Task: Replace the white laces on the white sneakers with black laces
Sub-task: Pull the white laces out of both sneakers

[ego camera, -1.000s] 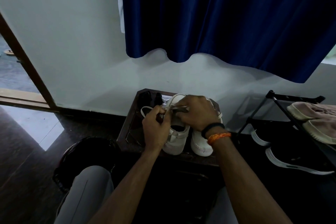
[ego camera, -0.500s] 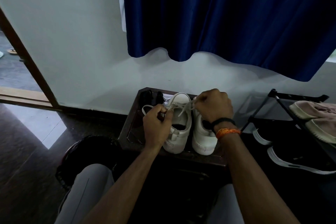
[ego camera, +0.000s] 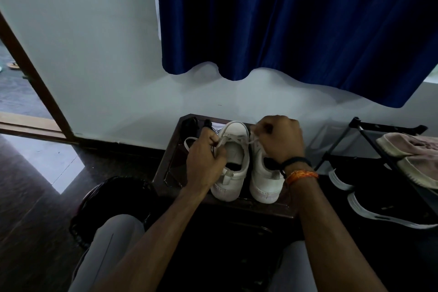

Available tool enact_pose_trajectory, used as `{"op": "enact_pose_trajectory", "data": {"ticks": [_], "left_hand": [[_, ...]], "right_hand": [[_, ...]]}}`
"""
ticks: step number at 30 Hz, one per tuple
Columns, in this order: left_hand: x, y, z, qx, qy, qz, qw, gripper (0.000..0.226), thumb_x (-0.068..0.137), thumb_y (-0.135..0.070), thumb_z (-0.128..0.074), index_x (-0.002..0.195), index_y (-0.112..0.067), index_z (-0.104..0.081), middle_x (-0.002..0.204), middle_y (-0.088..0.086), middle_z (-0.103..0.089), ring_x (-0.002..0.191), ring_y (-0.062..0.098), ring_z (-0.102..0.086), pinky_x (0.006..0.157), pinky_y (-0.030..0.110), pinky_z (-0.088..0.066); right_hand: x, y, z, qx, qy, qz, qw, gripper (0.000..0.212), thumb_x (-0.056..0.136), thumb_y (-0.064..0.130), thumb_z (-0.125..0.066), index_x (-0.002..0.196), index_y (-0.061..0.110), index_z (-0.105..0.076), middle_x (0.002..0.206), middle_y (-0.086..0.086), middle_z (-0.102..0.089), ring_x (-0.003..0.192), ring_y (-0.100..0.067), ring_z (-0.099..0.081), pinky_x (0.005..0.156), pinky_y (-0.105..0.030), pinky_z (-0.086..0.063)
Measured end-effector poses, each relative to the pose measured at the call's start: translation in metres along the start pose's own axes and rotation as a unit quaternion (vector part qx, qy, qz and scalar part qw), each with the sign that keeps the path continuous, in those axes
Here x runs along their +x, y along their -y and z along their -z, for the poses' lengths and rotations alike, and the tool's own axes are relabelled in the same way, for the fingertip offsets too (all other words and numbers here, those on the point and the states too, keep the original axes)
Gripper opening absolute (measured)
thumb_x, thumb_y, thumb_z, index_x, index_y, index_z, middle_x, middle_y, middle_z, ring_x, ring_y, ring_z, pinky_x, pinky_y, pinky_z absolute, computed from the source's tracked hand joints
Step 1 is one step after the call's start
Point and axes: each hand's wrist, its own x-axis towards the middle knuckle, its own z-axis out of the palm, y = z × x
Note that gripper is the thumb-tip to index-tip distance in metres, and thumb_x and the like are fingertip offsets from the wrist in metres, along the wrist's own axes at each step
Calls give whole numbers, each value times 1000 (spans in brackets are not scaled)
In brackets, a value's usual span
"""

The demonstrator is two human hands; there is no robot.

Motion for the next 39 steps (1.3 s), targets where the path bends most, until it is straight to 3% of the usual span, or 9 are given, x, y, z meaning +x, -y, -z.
{"op": "enact_pose_trajectory", "data": {"ticks": [5, 9, 12, 16, 20, 25, 31, 36, 39], "left_hand": [[13, -8, 4, 125, 26, -118, 985, 38, 66, -7, -61, 102, -19, -63, 110, 1, -54, 96, 25, -46, 74, 26, -35], [36, -13, 6, 188, 116, -221, 950, 33, 69, -11, -69, 99, -22, -74, 127, 3, -56, 113, 29, -47, 94, 38, -42], [53, -15, 3, 237, 169, -258, 921, 23, 70, -18, -77, 92, -25, -77, 128, 2, -60, 117, 30, -47, 97, 41, -36], [62, -16, -1, 247, 167, -284, 911, 23, 63, -9, -81, 83, -20, -79, 115, 2, -67, 107, 31, -53, 90, 35, -28], [60, -14, -4, 227, 151, -299, 915, 14, 69, -13, -71, 80, -18, -78, 109, 1, -67, 104, 27, -49, 86, 40, -37], [60, -9, 0, 133, 162, -220, 953, 14, 71, -15, -62, 83, -21, -65, 100, -7, -65, 98, 20, -52, 87, 38, -39], [59, -21, 6, -119, 72, 61, 988, 12, 84, -3, -70, 88, -12, -64, 82, -4, -73, 80, 4, -68, 73, 20, -52], [82, -44, 28, 55, 295, -36, 953, 25, 81, -4, -67, 99, -21, -65, 82, -5, -71, 65, -2, -59, 63, 21, -47], [91, -57, 31, 209, 370, -86, 901, 20, 79, -21, -72, 99, -24, -69, 91, -6, -67, 82, 8, -60, 74, 33, -52]], "right_hand": [[5, -16, 24, 32, 13, -113, 993, 16, 84, 34, -71, 99, 29, -75, 80, -5, -73, 81, -24, -69, 80, -30, -54], [1, -13, 24, 102, 42, -132, 985, 28, 86, 39, -68, 111, 28, -72, 69, -1, -74, 76, -15, -72, 84, -35, -59], [-2, -5, 22, 119, 54, -122, 984, 25, 90, 31, -66, 114, 27, -71, 60, 4, -72, 67, -3, -69, 80, -29, -57], [-8, 2, 14, -4, 52, -56, 997, 33, 83, 29, -72, 116, 33, -72, 101, 2, -75, 98, -21, -68, 83, -28, -51], [-15, 3, 3, -3, 41, -29, 999, 17, 79, 30, -76, 96, 30, -79, 102, 5, -74, 97, -19, -67, 77, -24, -45], [-23, 5, -10, -41, 36, -14, 998, 42, 79, 67, -70, 67, 27, -77, 68, 9, -67, 71, -13, -61, 65, -22, -40], [-21, 6, -15, -52, 31, -42, 997, 31, 83, 49, -69, 75, 21, -79, 85, 0, -72, 87, -22, -66, 70, -27, -49], [-19, 8, -19, -60, 34, -47, 997, 36, 79, 53, -68, 76, 19, -79, 83, -2, -71, 83, -23, -66, 68, -31, -54], [-19, 12, -24, -65, 24, -66, 995, 50, 70, 66, -60, 79, 18, -74, 84, -4, -69, 81, -25, -66, 66, -32, -55]]}}
